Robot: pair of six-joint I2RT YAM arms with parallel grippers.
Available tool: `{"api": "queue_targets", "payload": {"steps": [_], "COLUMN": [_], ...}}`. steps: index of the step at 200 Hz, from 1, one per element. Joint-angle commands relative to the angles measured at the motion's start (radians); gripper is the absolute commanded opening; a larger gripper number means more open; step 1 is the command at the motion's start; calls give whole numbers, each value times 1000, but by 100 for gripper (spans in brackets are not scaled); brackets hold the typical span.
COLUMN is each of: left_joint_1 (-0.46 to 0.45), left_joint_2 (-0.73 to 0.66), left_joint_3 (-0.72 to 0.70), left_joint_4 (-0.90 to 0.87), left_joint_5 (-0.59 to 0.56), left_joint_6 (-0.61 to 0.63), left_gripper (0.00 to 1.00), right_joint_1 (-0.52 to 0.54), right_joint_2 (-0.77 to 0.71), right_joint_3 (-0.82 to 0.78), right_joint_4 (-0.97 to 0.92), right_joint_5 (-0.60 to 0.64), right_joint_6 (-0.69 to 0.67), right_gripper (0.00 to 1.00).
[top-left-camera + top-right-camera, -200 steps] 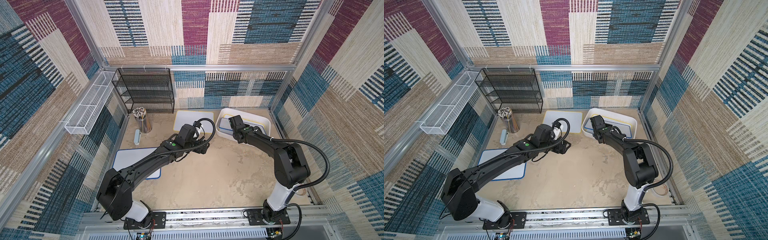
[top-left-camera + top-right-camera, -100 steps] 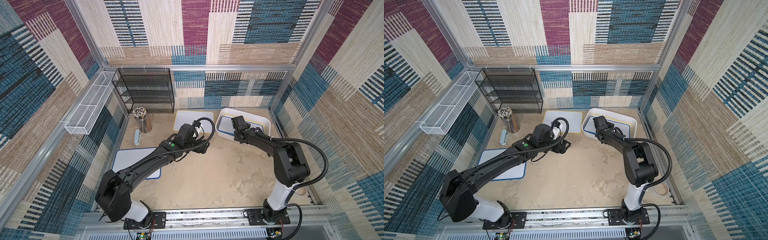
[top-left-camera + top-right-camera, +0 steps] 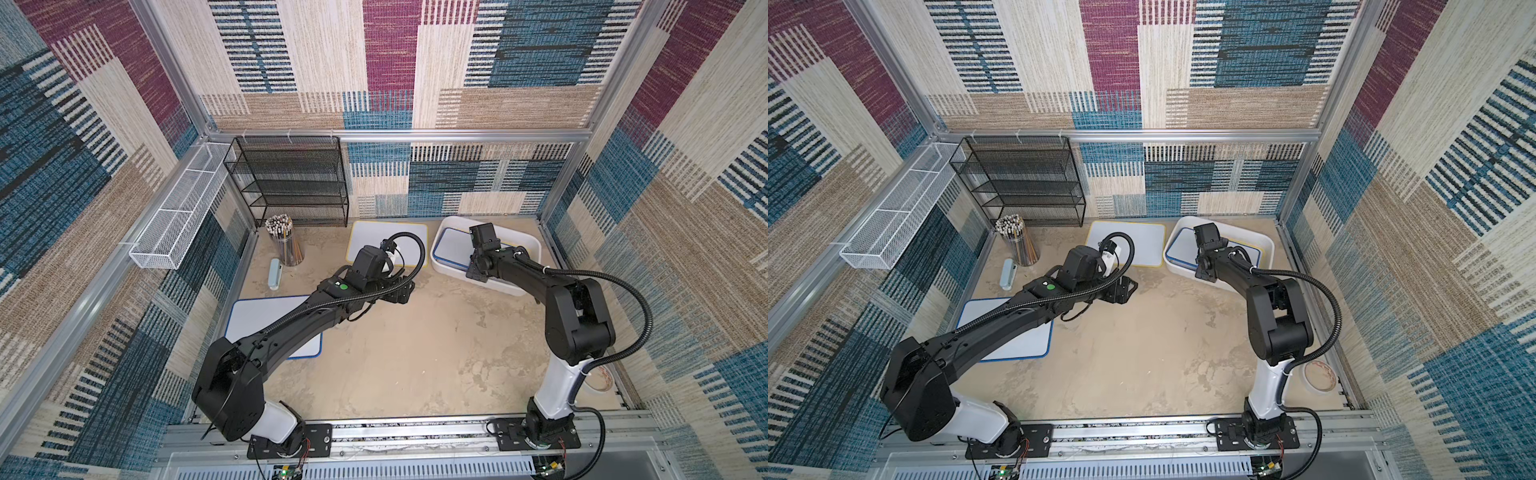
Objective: Put the whiteboard into the storage box
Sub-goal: Place the whiteboard in the storage box.
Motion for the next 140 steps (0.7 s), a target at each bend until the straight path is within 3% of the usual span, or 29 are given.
{"api": "queue_targets", "payload": {"steps": [1,140], "left_joint_1": [3,35], "left_joint_2": [6,82], "left_joint_3": [10,71], "left_joint_4": [4,-102], "left_joint_5": [-10,-86], "left_joint_6": [-8,-16], "left_gripper": [85,85], "right_joint_1": [-14,-74], "right_joint_2": [6,47], "right_joint_3": [24,132], "right_joint_4": [-41,-265], "right_joint_5": [-57,-183], "right_joint_6": [-44,-164], "right_gripper": [100,100]}}
